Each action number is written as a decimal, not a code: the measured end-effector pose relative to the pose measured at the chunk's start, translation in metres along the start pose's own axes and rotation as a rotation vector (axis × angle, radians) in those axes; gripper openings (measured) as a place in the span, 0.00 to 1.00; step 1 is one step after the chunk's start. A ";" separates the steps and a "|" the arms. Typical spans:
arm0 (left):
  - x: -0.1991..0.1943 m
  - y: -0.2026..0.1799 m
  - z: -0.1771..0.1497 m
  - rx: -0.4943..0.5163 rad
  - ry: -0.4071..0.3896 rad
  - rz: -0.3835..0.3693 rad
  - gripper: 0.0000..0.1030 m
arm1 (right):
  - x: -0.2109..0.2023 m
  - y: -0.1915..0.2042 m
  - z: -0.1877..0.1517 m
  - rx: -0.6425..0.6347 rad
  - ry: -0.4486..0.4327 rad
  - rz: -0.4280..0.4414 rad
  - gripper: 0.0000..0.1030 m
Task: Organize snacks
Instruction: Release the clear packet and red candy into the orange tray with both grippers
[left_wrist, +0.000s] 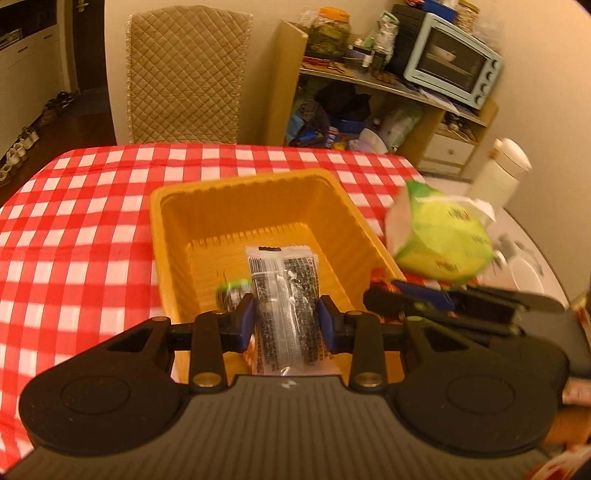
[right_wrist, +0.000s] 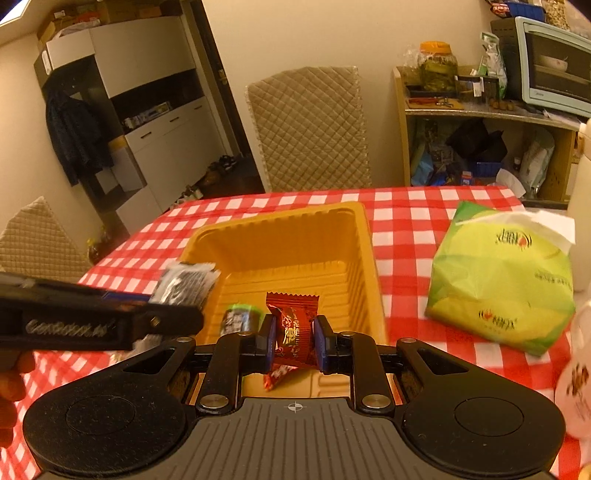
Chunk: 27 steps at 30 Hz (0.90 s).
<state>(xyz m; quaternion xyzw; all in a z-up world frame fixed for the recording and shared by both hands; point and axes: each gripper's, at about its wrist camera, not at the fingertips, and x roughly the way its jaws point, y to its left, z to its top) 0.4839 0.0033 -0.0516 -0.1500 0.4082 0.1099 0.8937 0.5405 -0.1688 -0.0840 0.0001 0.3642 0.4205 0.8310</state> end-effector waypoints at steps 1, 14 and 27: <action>0.005 0.000 0.004 -0.010 0.000 0.001 0.32 | 0.003 -0.002 0.002 0.005 0.000 -0.002 0.21; 0.049 0.003 0.025 -0.065 0.043 0.013 0.32 | 0.013 -0.016 0.006 0.032 0.002 -0.021 0.21; 0.036 0.012 0.017 -0.040 0.035 0.007 0.31 | 0.008 -0.015 0.003 0.040 -0.003 -0.011 0.21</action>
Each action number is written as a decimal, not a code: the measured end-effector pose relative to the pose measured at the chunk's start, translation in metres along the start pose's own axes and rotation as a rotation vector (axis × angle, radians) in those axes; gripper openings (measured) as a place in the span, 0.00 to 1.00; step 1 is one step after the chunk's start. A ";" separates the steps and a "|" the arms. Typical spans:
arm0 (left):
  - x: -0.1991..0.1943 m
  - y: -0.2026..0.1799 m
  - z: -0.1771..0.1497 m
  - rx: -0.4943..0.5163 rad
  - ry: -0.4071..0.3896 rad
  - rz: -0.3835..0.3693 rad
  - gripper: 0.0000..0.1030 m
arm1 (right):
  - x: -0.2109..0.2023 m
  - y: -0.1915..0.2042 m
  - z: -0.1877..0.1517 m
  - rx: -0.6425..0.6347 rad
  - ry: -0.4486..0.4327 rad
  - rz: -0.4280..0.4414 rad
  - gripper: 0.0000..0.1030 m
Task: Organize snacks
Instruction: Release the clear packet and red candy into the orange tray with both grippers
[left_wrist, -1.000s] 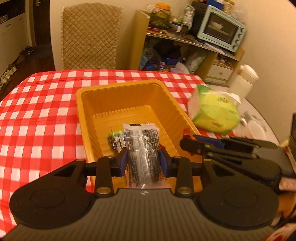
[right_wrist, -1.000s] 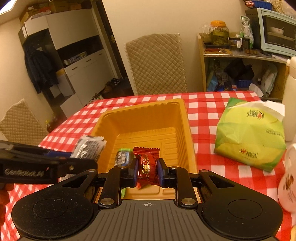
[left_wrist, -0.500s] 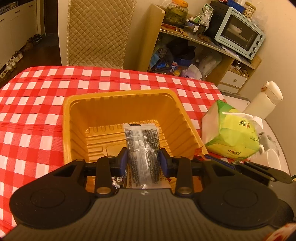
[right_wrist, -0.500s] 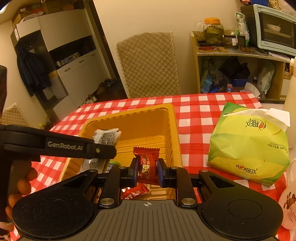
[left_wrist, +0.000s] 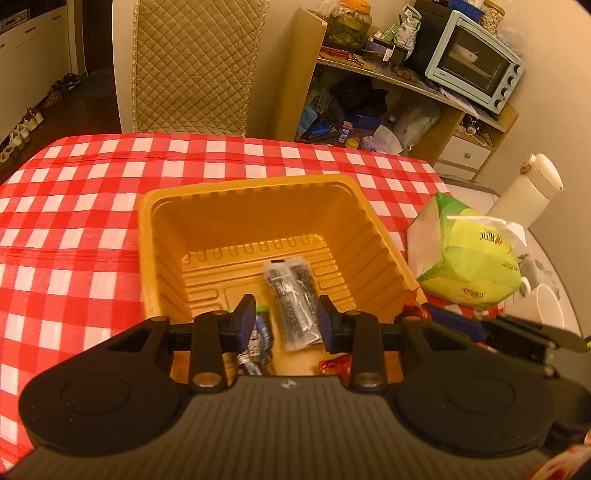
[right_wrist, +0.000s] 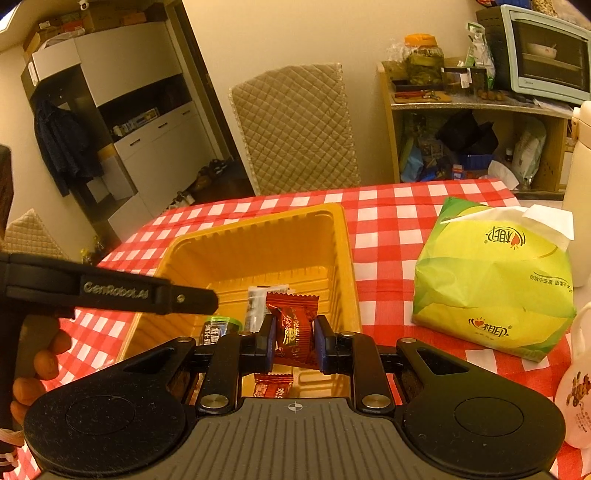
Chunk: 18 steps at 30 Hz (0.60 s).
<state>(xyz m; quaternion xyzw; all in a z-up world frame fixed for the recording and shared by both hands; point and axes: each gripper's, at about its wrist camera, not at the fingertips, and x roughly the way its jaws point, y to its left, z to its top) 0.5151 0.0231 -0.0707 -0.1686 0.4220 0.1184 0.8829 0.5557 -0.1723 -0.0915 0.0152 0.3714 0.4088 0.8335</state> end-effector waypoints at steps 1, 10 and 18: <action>-0.002 0.001 -0.001 0.002 -0.003 -0.002 0.31 | 0.001 -0.001 0.001 -0.001 0.001 0.000 0.21; -0.022 0.010 -0.012 -0.010 -0.012 -0.029 0.31 | 0.008 0.003 0.001 -0.006 0.007 -0.006 0.21; -0.041 0.017 -0.021 -0.016 -0.030 -0.040 0.32 | 0.007 0.011 0.005 0.012 -0.074 -0.021 0.23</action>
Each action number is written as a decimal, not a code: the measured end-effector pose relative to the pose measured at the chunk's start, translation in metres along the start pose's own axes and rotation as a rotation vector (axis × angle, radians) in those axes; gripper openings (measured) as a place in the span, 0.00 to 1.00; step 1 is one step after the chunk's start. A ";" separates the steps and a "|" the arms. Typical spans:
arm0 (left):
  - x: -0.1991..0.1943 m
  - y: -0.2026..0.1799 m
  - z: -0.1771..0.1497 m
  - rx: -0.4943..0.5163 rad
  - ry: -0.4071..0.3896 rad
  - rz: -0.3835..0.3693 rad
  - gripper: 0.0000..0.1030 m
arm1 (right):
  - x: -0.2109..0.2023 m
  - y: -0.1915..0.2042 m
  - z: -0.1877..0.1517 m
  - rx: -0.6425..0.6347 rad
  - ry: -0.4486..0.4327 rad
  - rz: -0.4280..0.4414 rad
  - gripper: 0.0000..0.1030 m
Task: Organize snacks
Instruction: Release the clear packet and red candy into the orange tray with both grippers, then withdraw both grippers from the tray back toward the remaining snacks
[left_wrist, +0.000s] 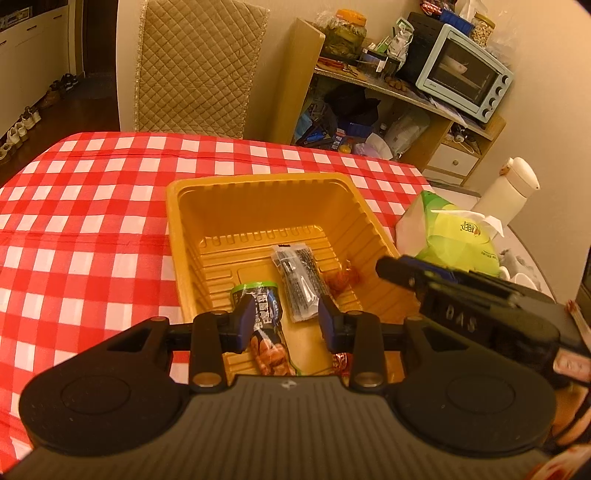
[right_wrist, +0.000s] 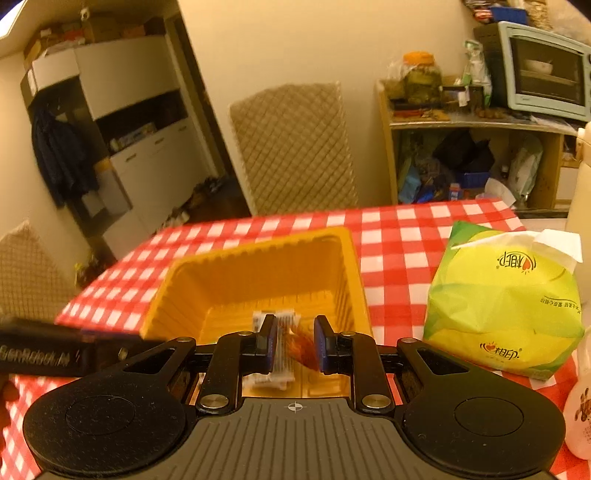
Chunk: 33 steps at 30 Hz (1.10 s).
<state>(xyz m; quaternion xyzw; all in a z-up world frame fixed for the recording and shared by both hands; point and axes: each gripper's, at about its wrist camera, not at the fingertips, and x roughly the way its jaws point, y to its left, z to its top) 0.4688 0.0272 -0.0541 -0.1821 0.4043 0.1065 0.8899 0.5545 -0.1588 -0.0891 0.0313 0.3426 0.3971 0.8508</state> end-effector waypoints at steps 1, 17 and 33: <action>-0.003 0.001 -0.002 0.002 -0.005 0.000 0.34 | -0.001 -0.001 0.001 0.013 -0.001 0.010 0.30; -0.088 0.016 -0.052 0.101 -0.077 0.024 0.62 | -0.086 0.017 -0.029 0.068 -0.039 -0.018 0.86; -0.191 0.054 -0.139 0.145 -0.057 0.015 0.68 | -0.198 0.080 -0.091 0.159 -0.079 -0.115 0.90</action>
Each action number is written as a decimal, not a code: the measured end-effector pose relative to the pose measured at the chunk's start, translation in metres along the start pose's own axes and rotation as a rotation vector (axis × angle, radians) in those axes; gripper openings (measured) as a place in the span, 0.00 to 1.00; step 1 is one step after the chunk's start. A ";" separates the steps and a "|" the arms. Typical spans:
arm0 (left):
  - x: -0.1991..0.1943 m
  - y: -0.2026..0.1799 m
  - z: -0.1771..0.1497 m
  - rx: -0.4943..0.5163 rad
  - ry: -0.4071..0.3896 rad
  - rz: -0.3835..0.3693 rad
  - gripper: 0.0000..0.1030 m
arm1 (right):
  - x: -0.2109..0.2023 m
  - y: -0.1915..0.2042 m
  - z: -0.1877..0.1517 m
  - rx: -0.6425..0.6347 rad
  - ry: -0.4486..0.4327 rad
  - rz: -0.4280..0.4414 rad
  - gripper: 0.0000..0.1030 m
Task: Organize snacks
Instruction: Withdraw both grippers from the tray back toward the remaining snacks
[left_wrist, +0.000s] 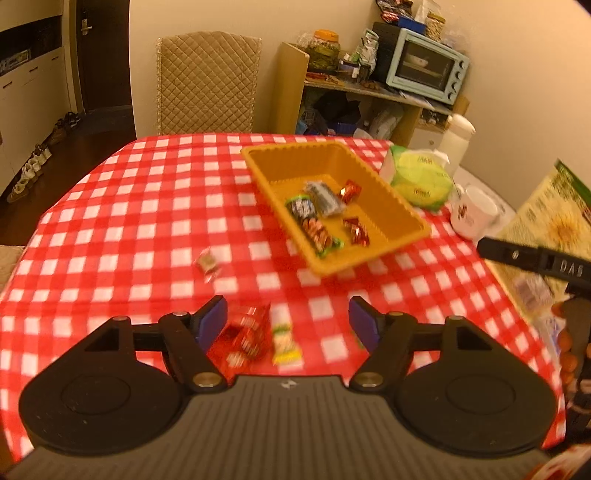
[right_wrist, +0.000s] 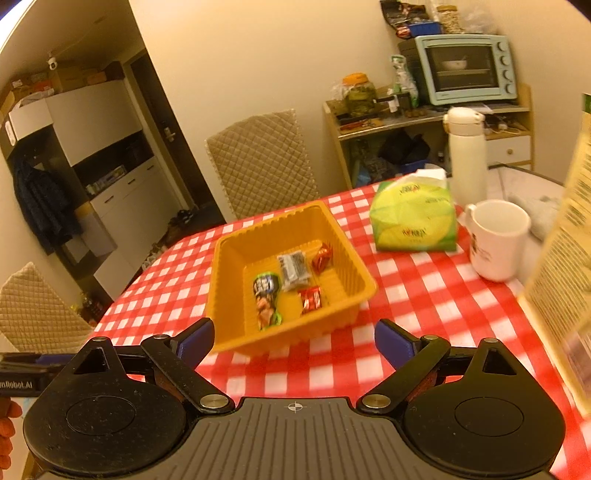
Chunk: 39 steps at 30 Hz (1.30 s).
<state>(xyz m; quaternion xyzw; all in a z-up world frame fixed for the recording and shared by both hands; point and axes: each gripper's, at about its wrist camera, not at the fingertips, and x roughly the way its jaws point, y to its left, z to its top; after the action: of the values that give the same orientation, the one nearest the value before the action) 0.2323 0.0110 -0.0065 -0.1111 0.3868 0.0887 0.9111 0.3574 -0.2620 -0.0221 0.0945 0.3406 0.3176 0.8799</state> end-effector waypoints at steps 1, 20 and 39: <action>-0.007 0.003 -0.007 0.006 0.004 -0.002 0.69 | -0.007 0.004 -0.006 0.006 0.002 -0.007 0.90; -0.096 0.045 -0.108 0.039 0.053 -0.034 0.71 | -0.104 0.060 -0.117 0.048 0.087 -0.124 0.91; -0.115 0.063 -0.154 0.042 0.121 -0.035 0.71 | -0.106 0.099 -0.183 0.004 0.242 -0.127 0.90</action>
<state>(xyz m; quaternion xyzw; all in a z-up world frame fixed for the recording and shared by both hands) 0.0322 0.0210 -0.0362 -0.1037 0.4410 0.0579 0.8896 0.1279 -0.2601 -0.0639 0.0353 0.4504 0.2695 0.8505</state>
